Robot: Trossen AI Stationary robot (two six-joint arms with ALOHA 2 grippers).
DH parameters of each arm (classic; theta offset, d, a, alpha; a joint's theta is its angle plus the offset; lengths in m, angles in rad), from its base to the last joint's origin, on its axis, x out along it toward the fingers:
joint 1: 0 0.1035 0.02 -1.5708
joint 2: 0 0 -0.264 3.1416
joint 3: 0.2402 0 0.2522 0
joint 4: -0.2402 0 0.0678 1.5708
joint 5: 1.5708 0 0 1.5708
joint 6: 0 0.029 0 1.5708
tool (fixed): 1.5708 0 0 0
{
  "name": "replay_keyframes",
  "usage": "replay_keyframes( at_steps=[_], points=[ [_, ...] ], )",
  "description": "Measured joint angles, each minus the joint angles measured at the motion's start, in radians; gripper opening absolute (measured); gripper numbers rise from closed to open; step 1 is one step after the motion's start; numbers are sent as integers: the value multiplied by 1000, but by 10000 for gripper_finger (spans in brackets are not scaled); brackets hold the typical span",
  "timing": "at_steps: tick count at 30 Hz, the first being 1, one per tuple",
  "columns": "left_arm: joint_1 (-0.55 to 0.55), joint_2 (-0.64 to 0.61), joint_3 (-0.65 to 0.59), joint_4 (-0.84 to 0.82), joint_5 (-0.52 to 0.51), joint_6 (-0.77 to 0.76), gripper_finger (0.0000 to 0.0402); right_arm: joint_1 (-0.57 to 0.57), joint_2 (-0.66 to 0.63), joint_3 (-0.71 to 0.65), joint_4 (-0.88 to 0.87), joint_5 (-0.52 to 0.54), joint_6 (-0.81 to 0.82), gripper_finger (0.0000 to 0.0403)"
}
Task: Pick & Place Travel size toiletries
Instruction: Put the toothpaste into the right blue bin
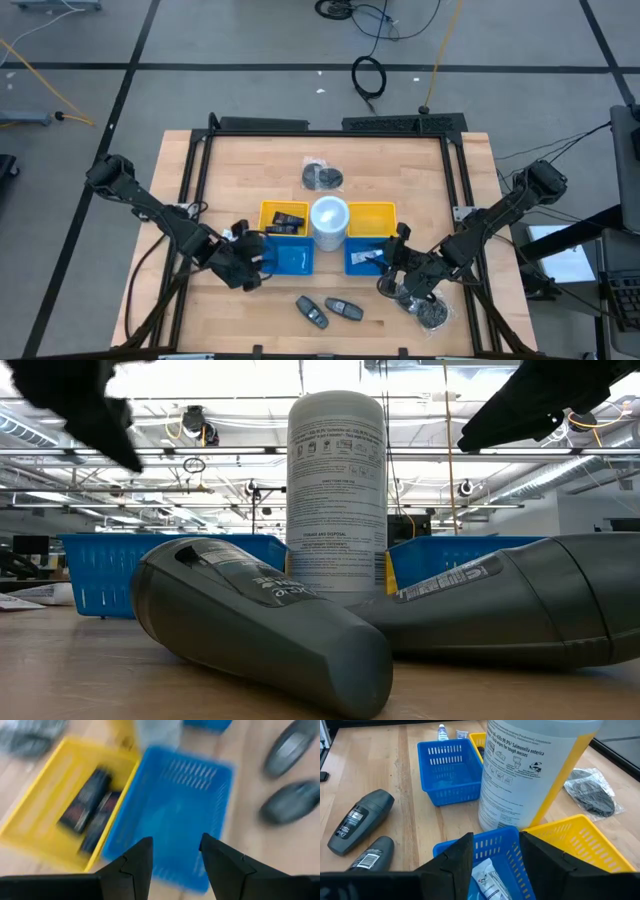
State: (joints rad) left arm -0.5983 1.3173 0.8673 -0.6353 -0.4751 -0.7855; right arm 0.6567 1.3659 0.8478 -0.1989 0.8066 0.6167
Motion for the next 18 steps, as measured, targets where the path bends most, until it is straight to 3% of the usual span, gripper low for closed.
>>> replay_keyframes(
  at_steps=[6, 18],
  points=[
    [0, 0, 0, -251, 13, -91, 163, 0, 0, 0, 0, 0, -3, 154],
    [73, 0, 0, -377, 121, 47, 163, 0, 0, 0, 0, 0, -4, 151]
  ],
)
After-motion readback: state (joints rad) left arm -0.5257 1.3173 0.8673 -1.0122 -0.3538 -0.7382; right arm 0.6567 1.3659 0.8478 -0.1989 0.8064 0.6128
